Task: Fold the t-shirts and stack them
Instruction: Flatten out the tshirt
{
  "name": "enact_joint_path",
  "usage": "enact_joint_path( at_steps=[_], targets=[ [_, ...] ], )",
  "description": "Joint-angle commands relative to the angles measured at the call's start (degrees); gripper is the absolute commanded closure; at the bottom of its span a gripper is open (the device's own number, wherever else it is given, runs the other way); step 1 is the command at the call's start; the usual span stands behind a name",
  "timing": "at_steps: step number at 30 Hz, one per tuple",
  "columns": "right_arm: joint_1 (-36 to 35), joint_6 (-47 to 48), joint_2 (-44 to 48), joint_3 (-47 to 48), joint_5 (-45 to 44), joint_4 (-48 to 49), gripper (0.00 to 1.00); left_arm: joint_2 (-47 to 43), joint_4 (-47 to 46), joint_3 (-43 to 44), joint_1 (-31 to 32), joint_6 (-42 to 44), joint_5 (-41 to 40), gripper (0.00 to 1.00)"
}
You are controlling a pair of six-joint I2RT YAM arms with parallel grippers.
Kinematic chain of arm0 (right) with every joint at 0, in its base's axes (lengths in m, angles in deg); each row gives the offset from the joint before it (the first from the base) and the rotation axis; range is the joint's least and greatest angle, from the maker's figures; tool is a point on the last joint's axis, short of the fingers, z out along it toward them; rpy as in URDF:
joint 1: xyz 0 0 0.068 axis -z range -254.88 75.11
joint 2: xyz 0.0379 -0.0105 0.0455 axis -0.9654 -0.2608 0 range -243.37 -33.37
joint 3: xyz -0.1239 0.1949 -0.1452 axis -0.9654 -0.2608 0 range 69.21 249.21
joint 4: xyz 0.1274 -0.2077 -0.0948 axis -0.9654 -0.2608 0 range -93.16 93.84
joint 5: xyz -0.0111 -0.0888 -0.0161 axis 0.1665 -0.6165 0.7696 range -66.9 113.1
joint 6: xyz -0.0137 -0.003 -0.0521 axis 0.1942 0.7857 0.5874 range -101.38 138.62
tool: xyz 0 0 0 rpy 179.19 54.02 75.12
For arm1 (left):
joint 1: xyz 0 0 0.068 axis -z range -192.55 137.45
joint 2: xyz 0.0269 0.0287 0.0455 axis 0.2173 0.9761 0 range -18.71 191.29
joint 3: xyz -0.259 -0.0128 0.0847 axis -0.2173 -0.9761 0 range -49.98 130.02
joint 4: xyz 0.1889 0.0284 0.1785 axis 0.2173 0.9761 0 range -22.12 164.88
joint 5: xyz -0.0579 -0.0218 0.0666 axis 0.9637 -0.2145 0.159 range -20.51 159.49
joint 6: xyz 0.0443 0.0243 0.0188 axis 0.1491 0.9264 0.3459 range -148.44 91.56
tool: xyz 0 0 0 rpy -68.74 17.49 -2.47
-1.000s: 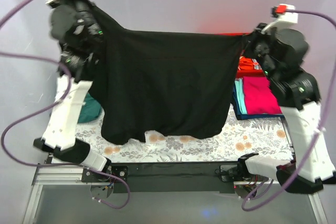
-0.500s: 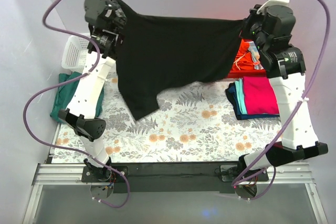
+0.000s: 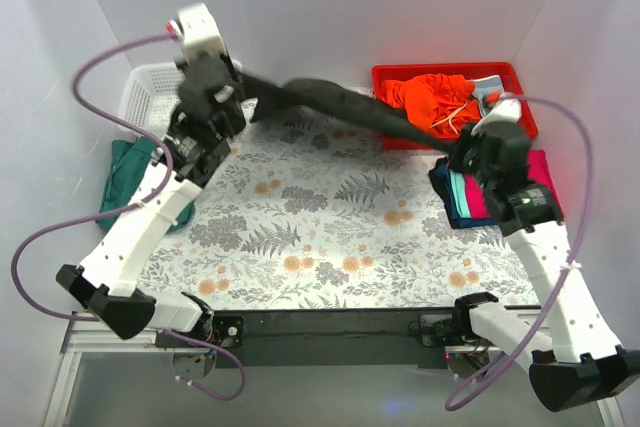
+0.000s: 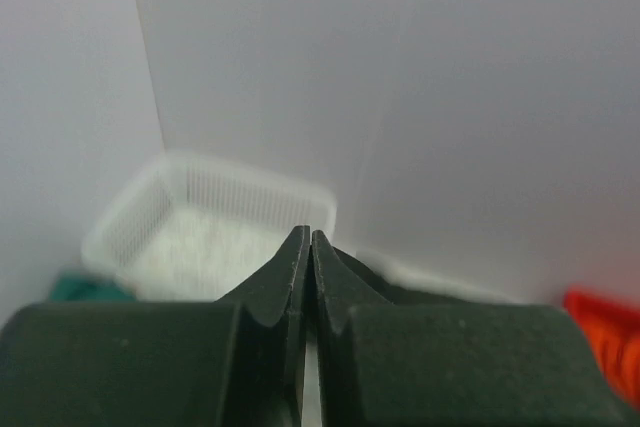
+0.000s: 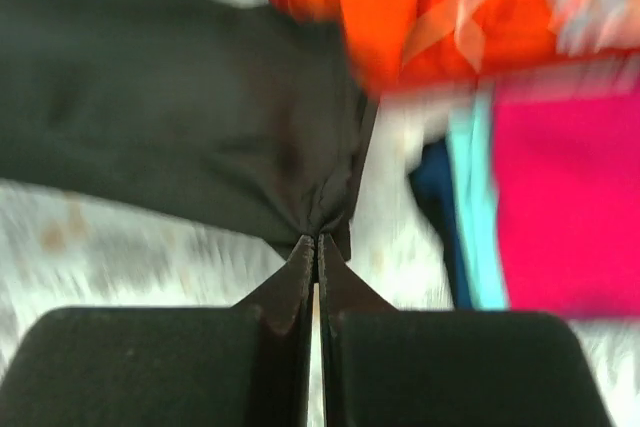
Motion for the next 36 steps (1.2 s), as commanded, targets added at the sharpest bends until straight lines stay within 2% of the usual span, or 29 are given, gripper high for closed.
enact_joint_path(
  at_steps=[1, 2, 3, 4, 7, 11, 16, 22, 24, 26, 27, 28, 29, 31, 33, 36],
  targets=[
    [0.37, -10.43, 2.33, -19.22, 9.83, -4.44, 0.99, -5.55, 41.65, -19.11, 0.71, -43.83, 0.66, 1.00],
    [0.37, -11.93, 2.59, -22.24, 11.52, -5.75, 0.99, -6.08, 52.94, -23.66, 0.80, -51.29, 2.59, 1.00],
    [0.28, -12.81, 2.59, -24.35, 13.02, -6.55, 0.99, -7.13, 57.14, -25.97, 0.80, -57.28, 4.61, 1.00],
    [0.28, -14.21, 2.33, -27.16, 15.73, -7.95, 0.99, -7.93, 59.10, -28.25, 0.97, -63.17, 9.59, 1.00],
    [0.28, -15.19, 1.19, -30.25, 19.96, -11.82, 0.99, -10.39, 65.87, -33.80, 1.06, -71.54, 15.68, 1.00],
    [0.28, -13.53, -2.32, -32.63, 19.10, -17.61, 0.99, -12.59, 69.48, -37.06, 1.06, -76.84, 21.83, 1.00],
    [0.28, -13.08, -7.07, -35.27, 19.01, -20.88, 0.99, -14.78, 75.45, -41.36, 1.06, -83.87, 24.32, 1.00],
    [0.37, -14.05, -6.55, -36.24, 16.30, -24.83, 0.99, -22.52, 75.47, -44.36, 1.06, -85.81, 29.85, 1.00],
    [0.28, -14.22, -4.98, -35.37, 15.59, -26.59, 0.93, -23.31, 75.47, -44.88, 1.06, -85.29, 30.47, 1.00],
    [0.28, -14.40, -3.57, -33.79, 14.97, -27.47, 0.81, -23.75, 75.38, -44.54, 1.06, -84.24, 30.56, 1.00],
    [0.28, -14.40, -2.43, -33.08, 14.53, -28.00, 0.71, -24.02, 75.38, -44.10, 1.06, -83.80, 30.39, 1.00],
    [0.28, -14.40, -1.98, -32.03, 14.01, -28.44, 0.66, -24.02, 75.46, -43.49, 1.06, -82.40, 29.51, 0.95],
    [0.37, -14.40, -1.54, -30.19, 13.74, -28.88, 0.63, -24.19, 75.47, -42.96, 1.06, -81.95, 28.81, 0.85],
    [0.28, -14.31, -0.75, -28.08, 11.74, -28.79, 0.55, -24.63, 75.38, -41.46, 1.06, -80.72, 27.32, 0.77],
    [0.28, -14.49, -1.44, -24.91, 10.32, -28.53, 0.54, -24.63, 75.46, -40.32, 0.98, -79.93, 25.20, 0.63],
    [0.28, -14.05, -3.98, -22.36, 10.05, -25.46, 0.53, -24.37, 75.38, -40.05, 1.06, -79.40, 23.10, 0.53]
  ],
)
